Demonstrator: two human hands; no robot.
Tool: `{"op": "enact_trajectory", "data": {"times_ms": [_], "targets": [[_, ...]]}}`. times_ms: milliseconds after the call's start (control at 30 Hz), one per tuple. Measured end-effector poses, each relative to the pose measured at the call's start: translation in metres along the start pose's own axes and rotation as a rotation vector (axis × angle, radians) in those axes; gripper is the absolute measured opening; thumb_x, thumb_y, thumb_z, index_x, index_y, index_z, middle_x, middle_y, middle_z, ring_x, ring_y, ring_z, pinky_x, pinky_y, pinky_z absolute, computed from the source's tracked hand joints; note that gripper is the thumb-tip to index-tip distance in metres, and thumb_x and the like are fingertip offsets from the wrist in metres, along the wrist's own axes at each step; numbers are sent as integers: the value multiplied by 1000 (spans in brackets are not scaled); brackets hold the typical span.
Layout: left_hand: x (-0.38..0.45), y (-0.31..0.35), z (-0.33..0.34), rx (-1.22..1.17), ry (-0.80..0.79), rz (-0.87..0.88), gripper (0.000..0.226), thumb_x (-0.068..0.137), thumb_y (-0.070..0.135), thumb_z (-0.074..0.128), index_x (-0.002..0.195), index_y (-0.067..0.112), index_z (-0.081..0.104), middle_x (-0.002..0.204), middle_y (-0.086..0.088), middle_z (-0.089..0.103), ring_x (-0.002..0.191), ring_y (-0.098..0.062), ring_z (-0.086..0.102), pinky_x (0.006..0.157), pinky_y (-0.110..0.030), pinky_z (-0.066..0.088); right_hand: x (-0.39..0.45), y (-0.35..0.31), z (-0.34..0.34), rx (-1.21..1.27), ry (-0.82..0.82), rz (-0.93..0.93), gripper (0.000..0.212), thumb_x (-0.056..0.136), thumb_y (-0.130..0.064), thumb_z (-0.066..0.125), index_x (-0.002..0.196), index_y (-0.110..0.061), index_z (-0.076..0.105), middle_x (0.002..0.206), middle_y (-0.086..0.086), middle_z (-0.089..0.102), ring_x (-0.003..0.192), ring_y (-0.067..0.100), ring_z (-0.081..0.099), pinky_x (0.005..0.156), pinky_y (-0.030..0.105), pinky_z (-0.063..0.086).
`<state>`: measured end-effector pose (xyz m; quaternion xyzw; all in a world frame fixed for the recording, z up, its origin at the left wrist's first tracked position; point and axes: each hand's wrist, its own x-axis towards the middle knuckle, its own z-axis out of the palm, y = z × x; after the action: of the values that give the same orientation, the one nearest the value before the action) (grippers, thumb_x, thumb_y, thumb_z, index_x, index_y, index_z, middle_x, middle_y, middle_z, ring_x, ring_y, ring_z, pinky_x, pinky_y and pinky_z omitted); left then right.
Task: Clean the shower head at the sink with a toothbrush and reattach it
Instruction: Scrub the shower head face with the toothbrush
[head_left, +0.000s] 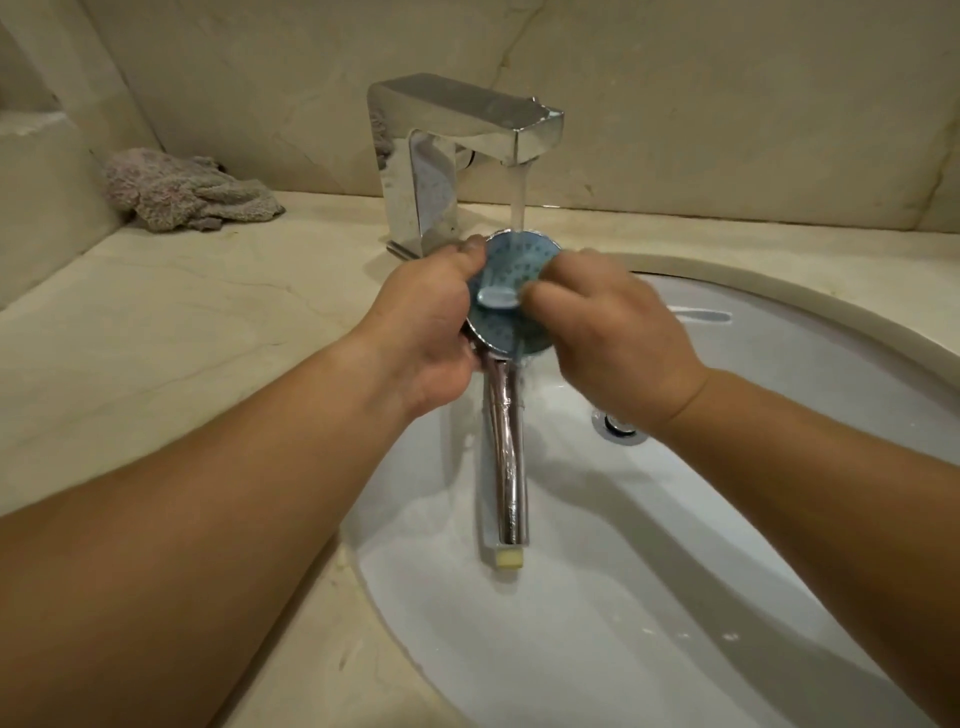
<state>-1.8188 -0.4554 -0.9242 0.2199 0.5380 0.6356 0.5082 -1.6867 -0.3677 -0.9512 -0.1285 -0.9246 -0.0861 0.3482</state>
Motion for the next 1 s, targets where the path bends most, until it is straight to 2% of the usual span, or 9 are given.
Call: {"op": "enact_trajectory", "data": {"times_ms": [100, 233, 367, 500, 567, 633, 733, 867, 1000], "targets": [[1, -1, -1, -4, -18, 0, 34, 110, 31, 40, 131, 15, 63, 118, -10, 77, 109, -32, 74, 96, -61, 55, 13, 8, -7, 35, 115, 189, 12, 81, -7, 53, 79, 2, 60, 79, 19, 55, 64, 25, 45, 50, 29, 31], [1, -1, -2, -52, -23, -37, 36, 110, 30, 40, 131, 14, 64, 117, -11, 77, 100, -30, 77, 80, -54, 62, 5, -7, 1, 26, 30, 41, 9, 81, -3, 56, 82, 2, 62, 81, 19, 56, 65, 27, 45, 53, 30, 30], [-2, 1, -1, -82, -54, -59, 31, 108, 26, 42, 115, 15, 70, 115, -11, 78, 103, -31, 76, 86, -56, 60, 14, 6, -7, 29, 97, 177, 10, 83, -6, 56, 80, 2, 61, 80, 18, 56, 65, 27, 46, 49, 31, 35], [-2, 1, -3, -98, -56, -119, 39, 107, 30, 40, 128, 13, 68, 118, -13, 77, 102, -29, 76, 78, -51, 63, 4, -10, -1, 10, -35, 9, 13, 83, -7, 55, 87, 1, 66, 84, 19, 58, 68, 31, 49, 52, 31, 33], [-2, 1, -2, -110, -52, -109, 37, 108, 30, 40, 127, 13, 67, 118, -14, 77, 104, -33, 76, 81, -55, 62, 9, -6, -6, 9, 19, 76, 13, 83, -9, 55, 83, 1, 64, 82, 19, 57, 66, 28, 47, 52, 29, 29], [-2, 2, -1, -104, -42, -117, 38, 108, 31, 40, 128, 12, 67, 116, -13, 77, 104, -33, 76, 78, -55, 63, 9, -4, -8, 35, 40, 131, 17, 85, -11, 53, 84, 1, 64, 82, 18, 57, 66, 23, 43, 52, 28, 30], [-2, 1, 1, -89, -31, -123, 41, 110, 34, 38, 129, 12, 66, 116, -12, 78, 104, -31, 76, 75, -51, 64, -7, -9, -2, 24, -76, 17, 15, 82, 0, 57, 92, 1, 69, 87, 18, 60, 70, 30, 49, 52, 33, 40], [-3, 0, 1, -90, -7, -71, 33, 111, 32, 39, 120, 16, 66, 112, -11, 79, 103, -33, 76, 90, -60, 58, -2, 6, -13, 47, 74, 170, 19, 85, -6, 49, 85, 5, 64, 82, 20, 58, 67, 31, 51, 50, 37, 44], [-2, 1, 0, -85, 16, -78, 38, 111, 34, 40, 132, 14, 63, 116, -11, 78, 102, -32, 77, 80, -55, 62, -14, -5, -5, 0, -44, 48, 13, 81, 4, 55, 86, 3, 66, 84, 19, 59, 68, 31, 52, 53, 29, 38]]}}
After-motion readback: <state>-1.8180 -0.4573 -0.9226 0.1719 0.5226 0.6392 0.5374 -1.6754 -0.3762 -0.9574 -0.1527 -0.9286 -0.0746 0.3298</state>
